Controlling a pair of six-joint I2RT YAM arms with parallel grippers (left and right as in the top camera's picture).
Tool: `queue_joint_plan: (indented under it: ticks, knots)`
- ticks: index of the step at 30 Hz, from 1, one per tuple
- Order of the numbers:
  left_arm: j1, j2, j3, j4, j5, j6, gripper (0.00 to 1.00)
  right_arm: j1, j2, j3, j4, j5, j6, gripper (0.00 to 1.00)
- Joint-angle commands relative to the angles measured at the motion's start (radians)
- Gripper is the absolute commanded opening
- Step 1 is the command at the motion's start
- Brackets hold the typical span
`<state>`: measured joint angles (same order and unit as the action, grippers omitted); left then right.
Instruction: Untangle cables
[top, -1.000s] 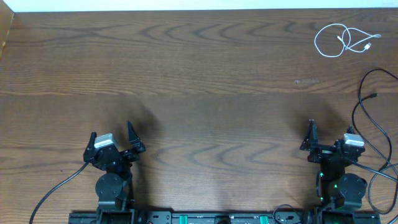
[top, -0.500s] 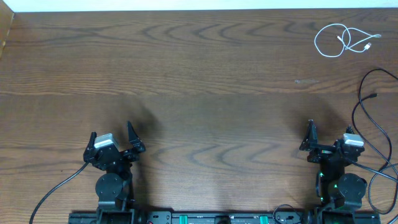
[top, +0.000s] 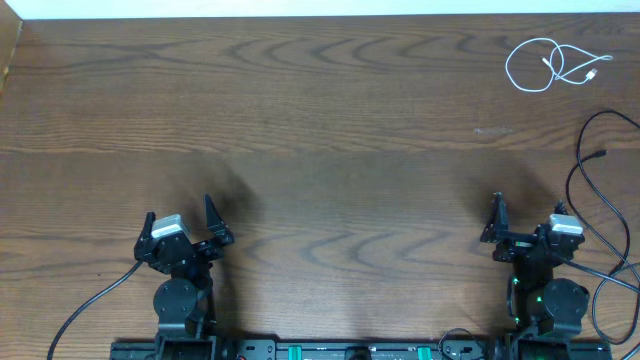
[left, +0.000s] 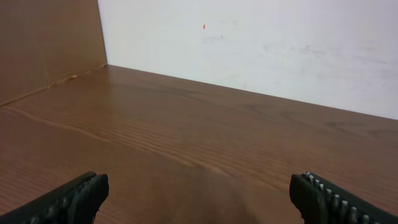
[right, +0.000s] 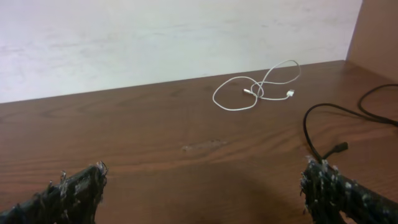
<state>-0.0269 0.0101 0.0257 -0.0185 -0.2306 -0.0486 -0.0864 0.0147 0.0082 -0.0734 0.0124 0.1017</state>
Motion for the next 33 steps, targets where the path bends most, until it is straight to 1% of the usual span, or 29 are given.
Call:
queue_joint_plan:
  ticks: [1,33]
  knots:
    - [0.004,-0.006,-0.021,-0.034,0.002,-0.001,0.98,0.015,-0.01,-0.003,-0.006,-0.015,-0.002,0.99]
    - [0.004,-0.006,-0.021,-0.033,0.002,-0.001,0.98,0.017,-0.009,-0.003,-0.002,-0.004,-0.002,0.99]
